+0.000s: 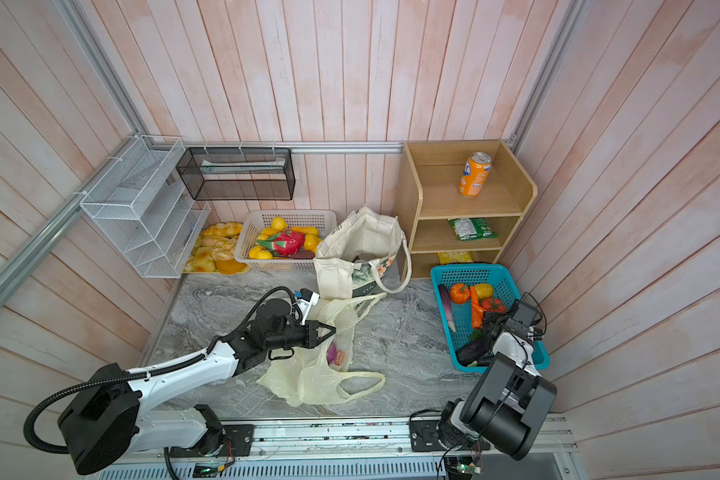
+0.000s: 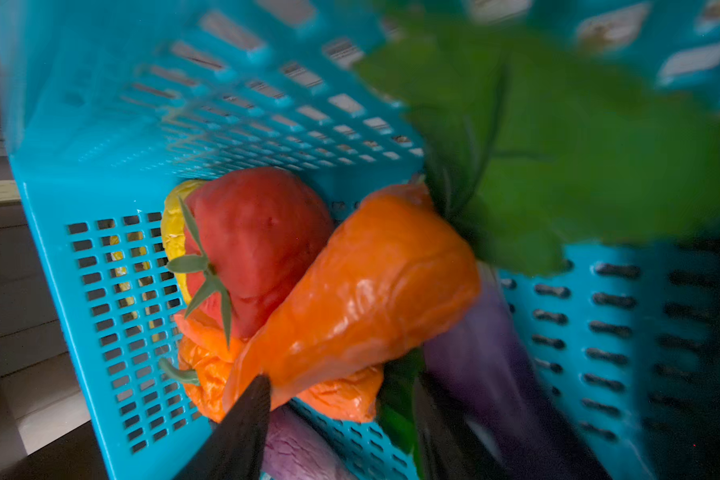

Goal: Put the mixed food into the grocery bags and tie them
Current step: 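Position the right gripper over the orange carrot in the teal basket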

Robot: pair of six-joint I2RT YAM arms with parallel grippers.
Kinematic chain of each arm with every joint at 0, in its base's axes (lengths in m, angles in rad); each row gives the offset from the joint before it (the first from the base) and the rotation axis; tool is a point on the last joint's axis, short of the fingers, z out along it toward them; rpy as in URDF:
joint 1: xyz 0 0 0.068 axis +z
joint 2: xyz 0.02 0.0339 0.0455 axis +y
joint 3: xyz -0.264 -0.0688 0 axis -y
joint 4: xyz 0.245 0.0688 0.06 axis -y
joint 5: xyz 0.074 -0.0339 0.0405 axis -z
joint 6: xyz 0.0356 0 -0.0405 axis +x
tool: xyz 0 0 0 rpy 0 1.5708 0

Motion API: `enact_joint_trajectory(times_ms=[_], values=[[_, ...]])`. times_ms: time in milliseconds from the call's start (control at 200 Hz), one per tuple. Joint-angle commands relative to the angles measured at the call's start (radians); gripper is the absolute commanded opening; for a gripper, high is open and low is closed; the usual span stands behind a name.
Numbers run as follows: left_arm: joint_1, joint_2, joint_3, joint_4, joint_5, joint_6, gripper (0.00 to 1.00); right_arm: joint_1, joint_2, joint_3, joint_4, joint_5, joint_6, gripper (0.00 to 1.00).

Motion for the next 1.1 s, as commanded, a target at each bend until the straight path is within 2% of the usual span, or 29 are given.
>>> enact_joint_trajectory(times_ms=[0,195,270,470,675,770,910,1095], values=[[0.006,0.011,0.027,-0.009,0.008,0.023,0.0,-0.008,0.048,0.001,0.034,-0.051,-0.025,0.53],[0.008,0.013,0.026,-0.009,0.008,0.023,0.0,-0.011,0.046,-0.014,0.058,-0.077,-0.038,0.31],[0.008,0.014,0.029,-0.011,0.009,0.022,0.0,-0.011,0.023,-0.023,0.066,-0.095,-0.033,0.26],[0.008,0.017,0.031,-0.008,0.011,0.02,0.0,-0.011,-0.081,-0.036,0.081,-0.156,-0.013,0.2],[0.008,0.024,0.032,-0.003,0.017,0.014,0.0,-0.003,-0.186,-0.047,0.075,-0.156,-0.012,0.15],[0.008,0.024,0.032,-0.004,0.018,0.014,0.0,-0.002,-0.172,-0.058,0.087,-0.159,0.002,0.16],[0.008,0.02,0.031,-0.007,0.015,0.012,0.0,0.0,-0.119,-0.036,0.069,-0.158,-0.007,0.38],[0.008,0.022,0.029,-0.007,0.015,0.011,0.0,-0.001,-0.051,-0.021,0.087,-0.158,0.005,0.45]])
